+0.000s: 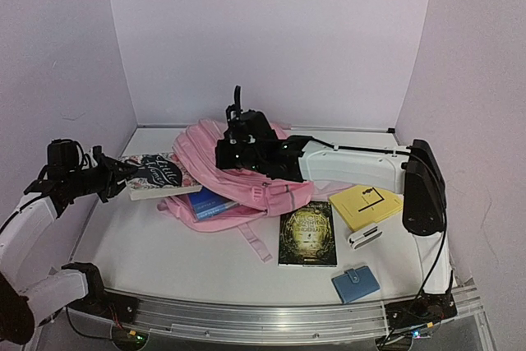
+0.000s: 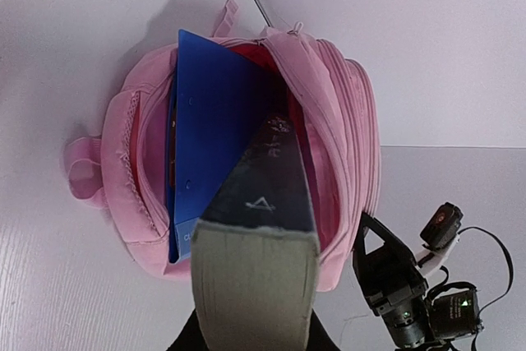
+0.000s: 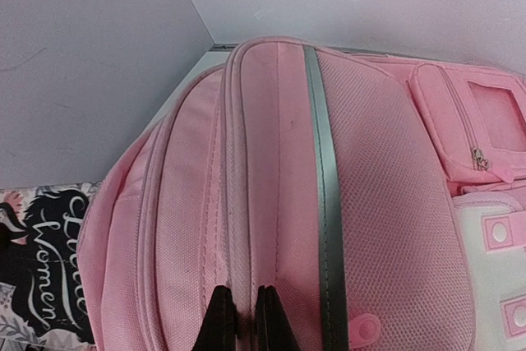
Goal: Pack the student bag
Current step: Place the book in the student bag.
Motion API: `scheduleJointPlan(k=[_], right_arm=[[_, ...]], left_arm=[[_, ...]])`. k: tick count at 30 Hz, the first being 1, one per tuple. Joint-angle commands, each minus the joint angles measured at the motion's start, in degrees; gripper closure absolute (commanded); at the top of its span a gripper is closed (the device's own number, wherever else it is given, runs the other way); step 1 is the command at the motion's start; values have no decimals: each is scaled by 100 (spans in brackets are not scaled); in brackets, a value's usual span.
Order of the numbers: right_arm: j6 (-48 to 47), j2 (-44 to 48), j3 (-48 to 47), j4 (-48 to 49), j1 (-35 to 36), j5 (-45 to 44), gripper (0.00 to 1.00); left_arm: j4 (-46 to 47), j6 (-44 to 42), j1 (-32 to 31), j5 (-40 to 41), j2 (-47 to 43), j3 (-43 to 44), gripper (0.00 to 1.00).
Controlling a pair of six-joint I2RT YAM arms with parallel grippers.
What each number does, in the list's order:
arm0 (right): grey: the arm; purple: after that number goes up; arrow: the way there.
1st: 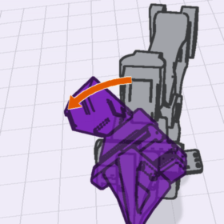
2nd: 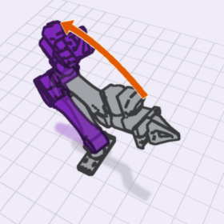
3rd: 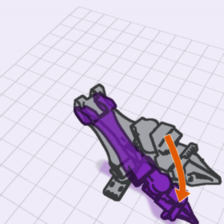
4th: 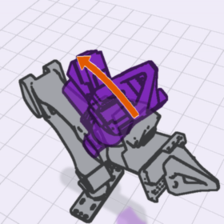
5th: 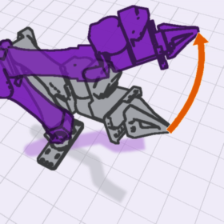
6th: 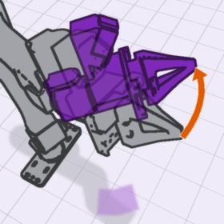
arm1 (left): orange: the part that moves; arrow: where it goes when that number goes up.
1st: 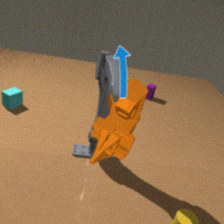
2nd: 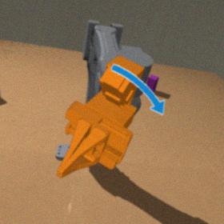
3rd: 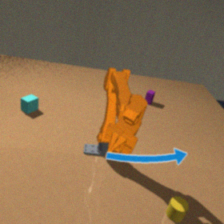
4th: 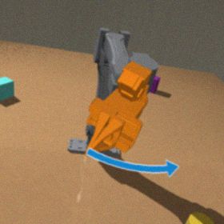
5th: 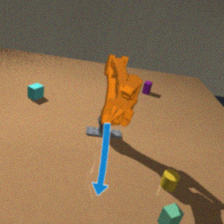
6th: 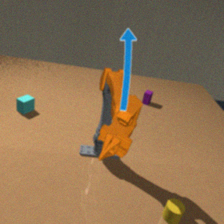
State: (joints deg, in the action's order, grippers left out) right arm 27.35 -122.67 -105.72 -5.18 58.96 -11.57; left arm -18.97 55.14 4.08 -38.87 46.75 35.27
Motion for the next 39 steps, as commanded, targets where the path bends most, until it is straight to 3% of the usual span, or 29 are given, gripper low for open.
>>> scheduleJointPlan(k=[1,5,14,22,24,27,29,33,39], right_arm=[[326,678,-18,951,70,278,100],[381,651,15,1047,74,411,100],[453,466,-10,1153,133,581,100],[500,363,35,1195,159,609,100],[533,359,80,1203,159,605,100],[542,398,182,1205,157,464,100],[504,436,277,1208,159,332,100],[401,525,390,1206,154,121,100],[181,699,540,1127,159,-179,100]], left_arm=[[1725,324,-40,-526,495,-100,100],[2358,358,-350,-256,1013,-91,100],[4167,496,-1790,794,2728,243,100],[4752,-75,-2741,1341,4716,1670,100],[4656,-209,-2818,1309,5157,2066,92],[4350,-243,-2825,1239,5470,2294,65],[3910,-315,-2820,1439,5355,2227,53],[2936,-634,-2817,2082,4601,1761,34],[1287,-1099,-2769,3079,2843,1081,17]])
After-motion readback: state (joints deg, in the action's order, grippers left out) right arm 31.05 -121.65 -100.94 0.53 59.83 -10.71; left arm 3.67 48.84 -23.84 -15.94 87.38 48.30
